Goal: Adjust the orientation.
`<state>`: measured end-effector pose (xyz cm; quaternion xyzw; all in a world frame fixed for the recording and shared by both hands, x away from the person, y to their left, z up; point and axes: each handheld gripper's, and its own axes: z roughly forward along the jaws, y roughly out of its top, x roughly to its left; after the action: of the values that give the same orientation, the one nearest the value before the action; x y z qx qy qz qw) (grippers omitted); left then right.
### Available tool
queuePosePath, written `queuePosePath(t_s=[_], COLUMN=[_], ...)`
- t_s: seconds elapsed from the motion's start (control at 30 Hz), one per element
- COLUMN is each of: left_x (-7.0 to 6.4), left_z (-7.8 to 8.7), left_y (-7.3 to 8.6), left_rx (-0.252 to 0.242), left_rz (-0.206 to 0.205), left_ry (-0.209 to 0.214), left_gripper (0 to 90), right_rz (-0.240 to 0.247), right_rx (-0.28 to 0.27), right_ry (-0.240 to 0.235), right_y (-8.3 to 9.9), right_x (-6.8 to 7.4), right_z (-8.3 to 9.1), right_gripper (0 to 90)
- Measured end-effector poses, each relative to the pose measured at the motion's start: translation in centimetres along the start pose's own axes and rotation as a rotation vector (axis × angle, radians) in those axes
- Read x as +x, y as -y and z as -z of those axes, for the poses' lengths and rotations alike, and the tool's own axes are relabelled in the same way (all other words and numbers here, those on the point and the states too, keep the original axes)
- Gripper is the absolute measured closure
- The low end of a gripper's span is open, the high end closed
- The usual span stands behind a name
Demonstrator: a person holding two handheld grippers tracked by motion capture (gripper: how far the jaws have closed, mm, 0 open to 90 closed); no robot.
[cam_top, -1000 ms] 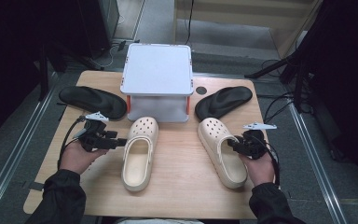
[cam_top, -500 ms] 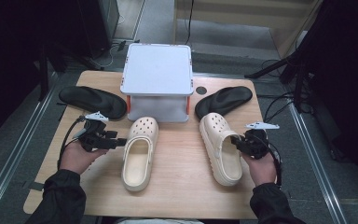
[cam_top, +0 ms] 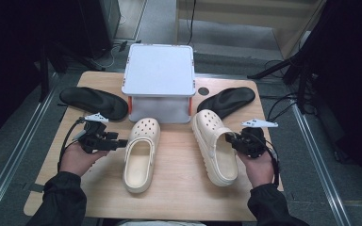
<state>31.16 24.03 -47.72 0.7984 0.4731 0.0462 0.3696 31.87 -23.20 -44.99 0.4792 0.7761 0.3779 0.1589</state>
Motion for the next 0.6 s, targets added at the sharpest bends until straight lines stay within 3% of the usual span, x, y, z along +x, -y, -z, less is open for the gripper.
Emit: queuePosePath(t_s=[0.33, 0.6], left_x=[-0.1, -0.3], left_z=[0.0, 0.0], left_y=[0.1, 0.2], left_rx=[-0.001, -0.004], left_rz=[-0.001, -0.003], left_ry=[0.002, 0.008], left_gripper=[41.2, 41.7], right_rz=[0.031, 0.073], right_rx=[0.044, 0.099], right_ry=[-0.054, -0.041], right_y=[-1.4, -1.9], right_x=[3.8, 6.1], right_z=[-2.0, -4.7], right_gripper=[76.6, 76.6])
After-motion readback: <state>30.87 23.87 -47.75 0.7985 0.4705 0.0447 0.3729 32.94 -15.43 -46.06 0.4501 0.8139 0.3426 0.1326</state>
